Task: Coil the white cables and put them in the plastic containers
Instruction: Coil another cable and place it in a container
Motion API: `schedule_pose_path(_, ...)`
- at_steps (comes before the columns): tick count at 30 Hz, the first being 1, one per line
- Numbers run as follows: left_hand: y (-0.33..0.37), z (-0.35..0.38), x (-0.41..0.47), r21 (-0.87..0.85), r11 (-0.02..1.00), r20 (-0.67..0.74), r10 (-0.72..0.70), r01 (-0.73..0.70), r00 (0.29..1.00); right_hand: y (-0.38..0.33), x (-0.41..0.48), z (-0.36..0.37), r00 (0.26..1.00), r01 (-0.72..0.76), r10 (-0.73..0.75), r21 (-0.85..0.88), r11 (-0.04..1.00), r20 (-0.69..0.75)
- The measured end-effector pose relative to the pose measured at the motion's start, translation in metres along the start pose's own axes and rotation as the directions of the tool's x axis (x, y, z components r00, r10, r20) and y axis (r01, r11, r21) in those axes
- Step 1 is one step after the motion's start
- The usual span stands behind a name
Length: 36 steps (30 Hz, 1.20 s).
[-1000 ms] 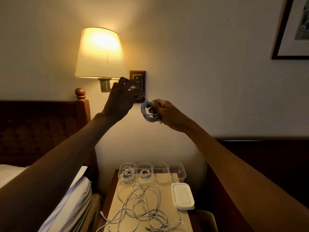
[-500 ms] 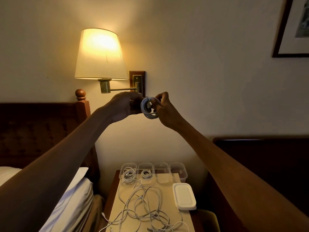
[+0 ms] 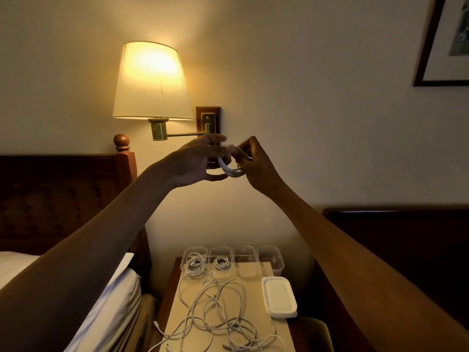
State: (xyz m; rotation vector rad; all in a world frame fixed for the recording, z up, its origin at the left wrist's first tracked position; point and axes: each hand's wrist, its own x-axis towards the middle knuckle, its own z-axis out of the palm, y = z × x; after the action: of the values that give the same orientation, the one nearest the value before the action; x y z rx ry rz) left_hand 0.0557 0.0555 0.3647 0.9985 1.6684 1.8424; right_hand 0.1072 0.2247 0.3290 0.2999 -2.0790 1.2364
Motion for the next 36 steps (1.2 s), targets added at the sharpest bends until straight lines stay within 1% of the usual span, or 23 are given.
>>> schedule_pose_path(3, 0.0, 0.008, -0.002, 0.249, 0.957, -0.096, 0.175, -0.147, 0.98, -0.005, 0.005, 0.0, 1.0, -0.018, 0.018, 0.02, 1.0, -0.015)
schedule_pose_path(5, 0.0, 0.012, -0.002, 0.456, 0.854, -0.155, 0.353, -0.25, 0.923, -0.006, 0.006, -0.001, 0.999, -0.031, 0.032, 0.062, 0.998, -0.015)
schedule_pose_path(6, -0.001, 0.012, 0.0, 0.576, 0.766, -0.163, 0.448, -0.284, 0.879, -0.007, 0.007, -0.001, 0.999, -0.035, 0.037, 0.08, 0.996, -0.02)
schedule_pose_path(8, -0.005, 0.011, 0.003, 0.801, 0.52, -0.126, 0.631, -0.297, 0.766, -0.004, 0.007, -0.002, 0.998, -0.043, 0.047, 0.081, 0.996, -0.046)
schedule_pose_path(9, -0.008, 0.009, 0.004, 0.868, 0.4, -0.086, 0.705, -0.295, 0.704, -0.002, 0.006, -0.001, 0.997, -0.051, 0.054, 0.07, 0.996, -0.052)
schedule_pose_path(10, -0.012, 0.007, 0.004, 0.899, 0.317, -0.048, 0.758, -0.303, 0.651, 0.0, 0.006, 0.0, 0.997, -0.061, 0.064, 0.059, 0.996, -0.046)
schedule_pose_path(11, -0.016, 0.006, 0.005, 0.906, 0.279, -0.026, 0.787, -0.318, 0.616, 0.002, 0.005, 0.0, 0.997, -0.072, 0.074, 0.052, 0.996, -0.032)
schedule_pose_path(12, -0.018, 0.006, 0.005, 0.904, 0.261, -0.009, 0.802, -0.337, 0.597, 0.003, 0.004, 0.001, 0.996, -0.083, 0.084, 0.046, 0.995, -0.015)
schedule_pose_path(14, -0.023, 0.007, 0.004, 0.901, 0.241, 0.02, 0.808, -0.362, 0.589, 0.003, 0.003, -0.001, 0.995, -0.096, 0.095, 0.023, 0.995, 0.013)
schedule_pose_path(16, -0.023, 0.009, 0.003, 0.891, 0.275, 0.0, 0.796, -0.361, 0.605, 0.001, 0.002, -0.004, 0.995, -0.091, 0.092, -0.017, 0.996, 0.048)
schedule_pose_path(17, -0.021, 0.009, 0.003, 0.874, 0.33, -0.037, 0.778, -0.357, 0.628, -0.001, 0.001, -0.005, 0.994, -0.089, 0.091, -0.042, 0.995, 0.065)
schedule_pose_path(18, -0.02, 0.008, 0.003, 0.839, 0.415, -0.09, 0.744, -0.353, 0.662, -0.001, 0.001, -0.006, 0.993, -0.086, 0.09, -0.063, 0.994, 0.079)
schedule_pose_path(19, -0.018, 0.007, 0.003, 0.776, 0.525, -0.151, 0.692, -0.349, 0.706, -0.001, 0.0, -0.007, 0.992, -0.082, 0.089, -0.077, 0.994, 0.088)
schedule_pose_path(21, -0.017, 0.007, 0.001, 0.575, 0.741, -0.25, 0.563, -0.348, 0.787, -0.001, 0.0, -0.01, 0.991, -0.077, 0.086, -0.091, 0.993, 0.105)
schedule_pose_path(22, -0.018, 0.007, -0.001, 0.48, 0.805, -0.281, 0.518, -0.349, 0.808, -0.002, 0.0, -0.011, 0.99, -0.073, 0.083, -0.091, 0.993, 0.114)
schedule_pose_path(23, -0.019, 0.008, -0.002, 0.41, 0.843, -0.304, 0.486, -0.347, 0.82, -0.004, 0.001, -0.013, 0.989, -0.068, 0.079, -0.093, 0.993, 0.123)
schedule_pose_path(25, -0.023, 0.008, -0.002, 0.332, 0.884, -0.346, 0.438, -0.328, 0.83, -0.006, 0.002, -0.013, 0.984, -0.061, 0.08, -0.121, 0.991, 0.157)
schedule_pose_path(27, -0.026, 0.007, 0.001, 0.334, 0.895, -0.367, 0.413, -0.297, 0.833, -0.005, 0.003, -0.01, 0.961, -0.094, 0.127, -0.143, 0.985, 0.245)
schedule_pose_path(29, -0.03, 0.007, 0.003, 0.417, 0.876, -0.348, 0.401, -0.243, 0.847, -0.001, 0.001, -0.007, 0.913, -0.142, 0.189, -0.154, 0.978, 0.361)
schedule_pose_path(31, -0.037, 0.01, 0.003, 0.524, 0.836, -0.313, 0.367, -0.163, 0.876, 0.004, -0.003, -0.008, 0.881, -0.141, 0.206, -0.179, 0.974, 0.425)
schedule_pose_path(32, -0.041, 0.012, 0.002, 0.53, 0.838, -0.314, 0.334, -0.127, 0.889, 0.008, -0.005, -0.008, 0.88, -0.132, 0.203, -0.191, 0.973, 0.43)
schedule_pose_path(33, -0.044, 0.016, 0.002, 0.489, 0.865, -0.32, 0.296, -0.11, 0.9, 0.012, -0.007, -0.007, 0.884, -0.128, 0.199, -0.191, 0.973, 0.422)
schedule_pose_path(36, -0.052, 0.019, 0.006, 0.361, 0.921, -0.357, 0.283, -0.148, 0.89, 0.021, -0.014, 0.001, 0.897, -0.164, 0.203, -0.131, 0.978, 0.394)
